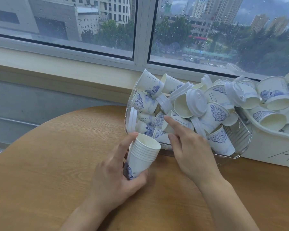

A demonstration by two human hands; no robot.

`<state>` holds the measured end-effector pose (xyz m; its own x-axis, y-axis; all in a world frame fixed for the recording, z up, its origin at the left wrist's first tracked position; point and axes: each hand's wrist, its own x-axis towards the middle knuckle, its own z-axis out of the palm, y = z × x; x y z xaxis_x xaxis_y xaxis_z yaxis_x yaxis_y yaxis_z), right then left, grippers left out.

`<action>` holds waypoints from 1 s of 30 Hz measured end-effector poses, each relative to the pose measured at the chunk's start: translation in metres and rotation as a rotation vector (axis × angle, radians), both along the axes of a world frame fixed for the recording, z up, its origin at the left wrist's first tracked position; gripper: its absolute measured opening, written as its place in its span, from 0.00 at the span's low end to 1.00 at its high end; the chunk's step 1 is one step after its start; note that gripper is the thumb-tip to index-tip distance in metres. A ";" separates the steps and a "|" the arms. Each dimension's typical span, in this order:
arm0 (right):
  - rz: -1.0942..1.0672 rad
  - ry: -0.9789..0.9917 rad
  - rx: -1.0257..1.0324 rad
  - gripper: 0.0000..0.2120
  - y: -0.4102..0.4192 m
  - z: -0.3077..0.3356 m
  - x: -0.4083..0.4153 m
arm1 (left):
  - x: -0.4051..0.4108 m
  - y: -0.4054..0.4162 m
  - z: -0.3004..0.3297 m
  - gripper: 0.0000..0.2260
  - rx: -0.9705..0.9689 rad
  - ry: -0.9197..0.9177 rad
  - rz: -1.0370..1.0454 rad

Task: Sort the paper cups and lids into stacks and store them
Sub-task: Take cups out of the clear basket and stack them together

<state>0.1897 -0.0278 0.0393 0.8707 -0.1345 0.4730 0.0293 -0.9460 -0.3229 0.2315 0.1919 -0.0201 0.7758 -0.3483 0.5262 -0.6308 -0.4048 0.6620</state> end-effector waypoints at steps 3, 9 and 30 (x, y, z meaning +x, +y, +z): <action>-0.010 0.026 -0.090 0.25 -0.003 0.000 0.006 | -0.001 -0.001 0.000 0.42 0.004 -0.001 -0.012; -0.013 -0.065 -0.056 0.16 -0.004 0.005 0.003 | 0.001 0.000 -0.001 0.41 -0.002 0.018 -0.011; 0.270 -0.079 0.903 0.07 -0.008 0.029 -0.007 | 0.002 0.000 -0.006 0.43 0.004 0.048 -0.033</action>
<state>0.1830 -0.0360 0.0684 0.8957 -0.2773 0.3476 0.2642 -0.2968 -0.9177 0.2339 0.1921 -0.0260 0.7880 -0.3762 0.4873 -0.6115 -0.3871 0.6901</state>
